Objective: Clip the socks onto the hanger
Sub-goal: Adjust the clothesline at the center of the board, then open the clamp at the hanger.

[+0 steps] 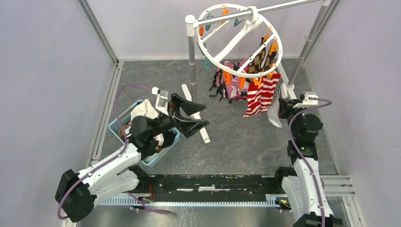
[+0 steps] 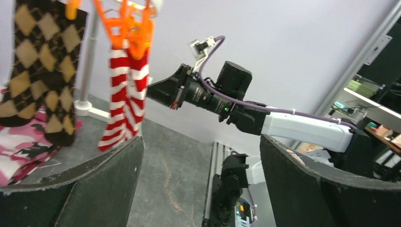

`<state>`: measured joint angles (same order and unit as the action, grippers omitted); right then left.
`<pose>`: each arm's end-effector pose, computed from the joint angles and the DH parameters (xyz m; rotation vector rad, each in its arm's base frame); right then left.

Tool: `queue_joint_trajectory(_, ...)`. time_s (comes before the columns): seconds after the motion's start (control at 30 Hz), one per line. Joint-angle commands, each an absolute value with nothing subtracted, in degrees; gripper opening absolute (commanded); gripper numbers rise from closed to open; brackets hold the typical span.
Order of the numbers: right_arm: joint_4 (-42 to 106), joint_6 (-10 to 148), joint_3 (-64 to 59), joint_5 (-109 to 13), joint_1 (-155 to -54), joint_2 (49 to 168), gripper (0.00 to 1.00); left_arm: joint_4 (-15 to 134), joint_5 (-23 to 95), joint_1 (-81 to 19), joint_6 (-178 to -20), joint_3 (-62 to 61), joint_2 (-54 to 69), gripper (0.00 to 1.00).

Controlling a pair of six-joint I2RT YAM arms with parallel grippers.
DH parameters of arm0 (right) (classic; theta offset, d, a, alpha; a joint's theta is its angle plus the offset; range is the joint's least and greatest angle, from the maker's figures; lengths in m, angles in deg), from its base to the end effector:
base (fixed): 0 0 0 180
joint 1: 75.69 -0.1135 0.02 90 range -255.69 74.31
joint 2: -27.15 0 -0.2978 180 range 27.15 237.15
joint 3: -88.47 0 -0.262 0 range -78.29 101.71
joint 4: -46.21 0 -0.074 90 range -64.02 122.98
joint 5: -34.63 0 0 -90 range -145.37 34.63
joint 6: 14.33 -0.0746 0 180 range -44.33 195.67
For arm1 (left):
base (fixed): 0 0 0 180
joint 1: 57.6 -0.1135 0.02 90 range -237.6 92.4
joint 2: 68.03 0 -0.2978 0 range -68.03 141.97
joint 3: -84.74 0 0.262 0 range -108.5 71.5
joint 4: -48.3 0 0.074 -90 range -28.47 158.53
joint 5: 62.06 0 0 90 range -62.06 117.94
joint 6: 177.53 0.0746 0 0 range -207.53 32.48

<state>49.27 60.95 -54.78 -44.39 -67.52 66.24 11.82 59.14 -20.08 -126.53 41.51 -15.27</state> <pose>0.1979 -0.0141 0.2924 0.1603 1.5552 0.2393 0.1518 -0.1653 0.3697 0.5255 1.1951 -1.4600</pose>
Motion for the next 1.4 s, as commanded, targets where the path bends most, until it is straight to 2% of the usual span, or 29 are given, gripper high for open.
queue_joint_trajectory(0.0, 46.21, 63.22, -56.85, -38.46, -70.33, 60.82, 0.00, 15.42, 50.95, -14.14, -120.57, 37.48, -14.07, 0.96)
queue_joint_trajectory(0.33, 38.53, 69.15, -55.38, -30.61, -73.69, 54.55, 0.00, 18.24, 42.65, -5.35, -118.33, 27.58, -3.54, 0.92)
queue_joint_trajectory(0.5, 36.44, 70.87, -55.28, -27.75, -75.27, 52.44, 0.00, 19.13, 38.70, -5.05, -117.02, 24.41, 0.59, 0.92)
queue_joint_trajectory(0.77, 39.71, 70.97, -55.47, -19.26, -77.82, 51.49, 0.00, 16.10, 38.92, -3.65, -118.19, 19.49, 7.22, 0.93)
queue_joint_trajectory(1.0, 41.59, 70.82, -56.06, -20.07, -78.38, 53.68, 0.00, 15.92, 35.79, -0.27, -117.41, 16.90, 9.69, 0.92)
queue_joint_trajectory(1.37, 42.53, 71.36, -56.75, -22.35, -79.68, 54.74, 0.00, 15.98, 22.00, 2.52, -112.33, 14.75, 13.04, 0.96)
